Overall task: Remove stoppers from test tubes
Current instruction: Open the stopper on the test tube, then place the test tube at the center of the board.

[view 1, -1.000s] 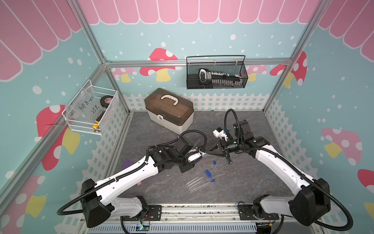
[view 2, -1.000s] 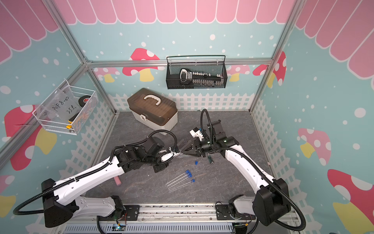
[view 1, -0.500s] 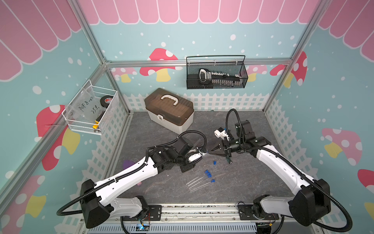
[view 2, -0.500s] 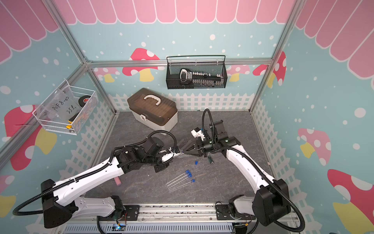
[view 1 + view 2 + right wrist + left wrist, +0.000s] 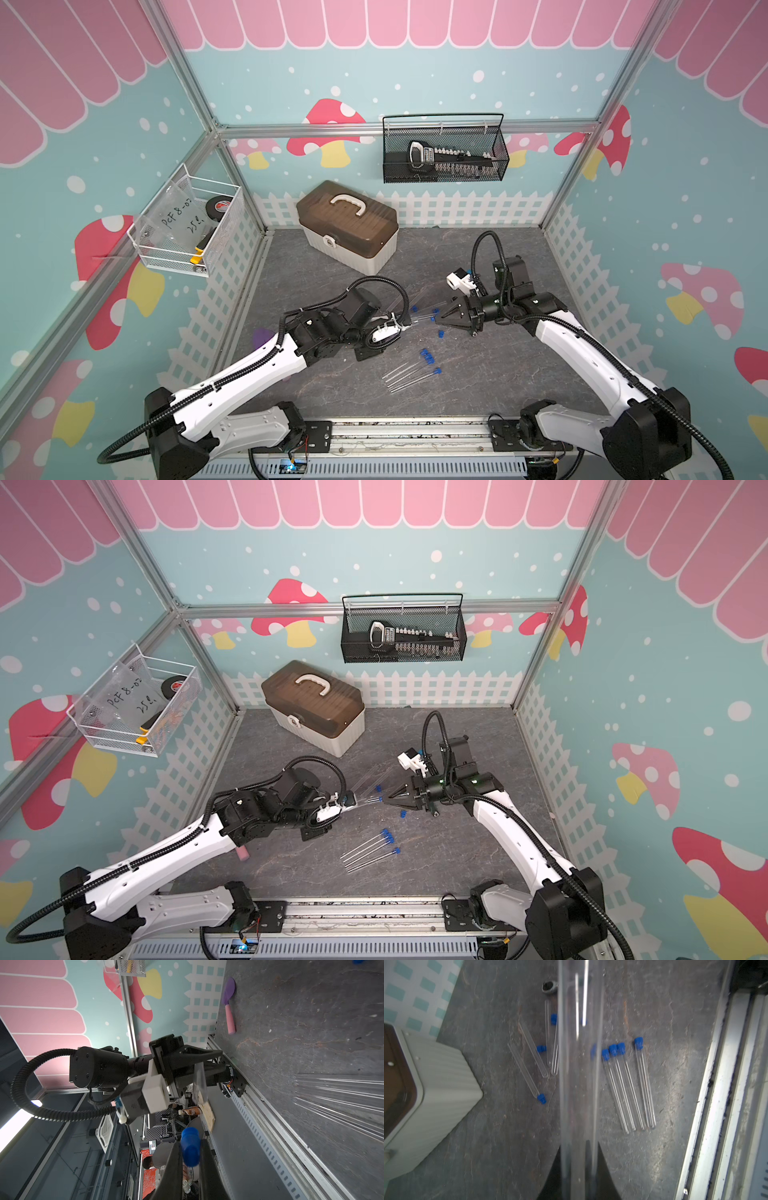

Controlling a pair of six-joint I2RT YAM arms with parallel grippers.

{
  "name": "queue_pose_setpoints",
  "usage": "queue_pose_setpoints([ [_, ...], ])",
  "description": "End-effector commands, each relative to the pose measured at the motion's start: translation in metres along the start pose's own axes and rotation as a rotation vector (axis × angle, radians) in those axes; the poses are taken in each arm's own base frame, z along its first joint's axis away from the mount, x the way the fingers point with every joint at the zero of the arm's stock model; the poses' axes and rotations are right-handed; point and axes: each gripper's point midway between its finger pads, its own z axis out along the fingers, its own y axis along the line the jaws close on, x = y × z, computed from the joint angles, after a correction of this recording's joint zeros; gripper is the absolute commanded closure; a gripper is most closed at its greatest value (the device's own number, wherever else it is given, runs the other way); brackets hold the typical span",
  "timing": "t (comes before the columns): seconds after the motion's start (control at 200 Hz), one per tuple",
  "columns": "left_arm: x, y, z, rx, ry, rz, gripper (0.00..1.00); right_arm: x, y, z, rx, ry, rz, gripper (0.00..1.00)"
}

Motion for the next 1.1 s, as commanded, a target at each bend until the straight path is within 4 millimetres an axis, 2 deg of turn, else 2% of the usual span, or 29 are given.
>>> queue_pose_setpoints([
  [0.0,0.027,0.002,-0.005,-0.032,0.103,0.040,1.00,0.013,-0.014,-0.003,0.098,0.029,-0.001,1.00],
  [0.095,0.028,0.009,-0.008,-0.062,0.106,0.039,1.00,0.013,-0.023,-0.004,0.152,0.032,-0.010,1.00],
  [0.18,0.026,0.006,-0.006,-0.046,0.096,0.028,1.00,0.010,-0.029,-0.005,0.183,0.022,-0.001,1.00],
  [0.26,0.019,0.007,0.000,-0.046,0.073,-0.021,1.00,0.010,-0.060,-0.008,0.307,0.008,0.065,1.00],
  [0.315,0.013,0.003,0.008,-0.022,0.061,-0.048,1.00,0.013,-0.090,-0.013,0.426,-0.003,0.129,1.00],
  [0.385,0.008,0.000,0.026,-0.002,0.076,-0.083,1.00,0.018,-0.117,-0.019,0.525,-0.013,0.183,1.00],
  [0.475,-0.005,-0.012,0.056,0.058,0.094,-0.138,1.00,0.022,-0.142,-0.029,0.620,-0.064,0.223,1.00],
  [0.6,-0.015,-0.025,0.108,0.145,0.133,-0.153,1.00,0.024,-0.165,-0.029,0.650,-0.085,0.268,1.00],
  [0.725,-0.027,-0.020,0.147,0.143,0.134,-0.150,1.00,0.019,-0.181,-0.026,0.650,-0.118,0.288,1.00],
  [0.835,-0.039,-0.018,0.175,0.159,0.138,-0.159,1.00,0.015,-0.196,-0.019,0.622,-0.152,0.331,1.00],
  [0.93,-0.037,-0.020,0.198,0.178,0.171,-0.156,1.00,0.011,-0.207,-0.018,0.633,-0.169,0.345,1.00],
  [1.096,-0.035,-0.014,0.215,0.193,0.179,-0.189,0.98,0.000,-0.224,-0.016,0.653,-0.195,0.362,1.00],
])
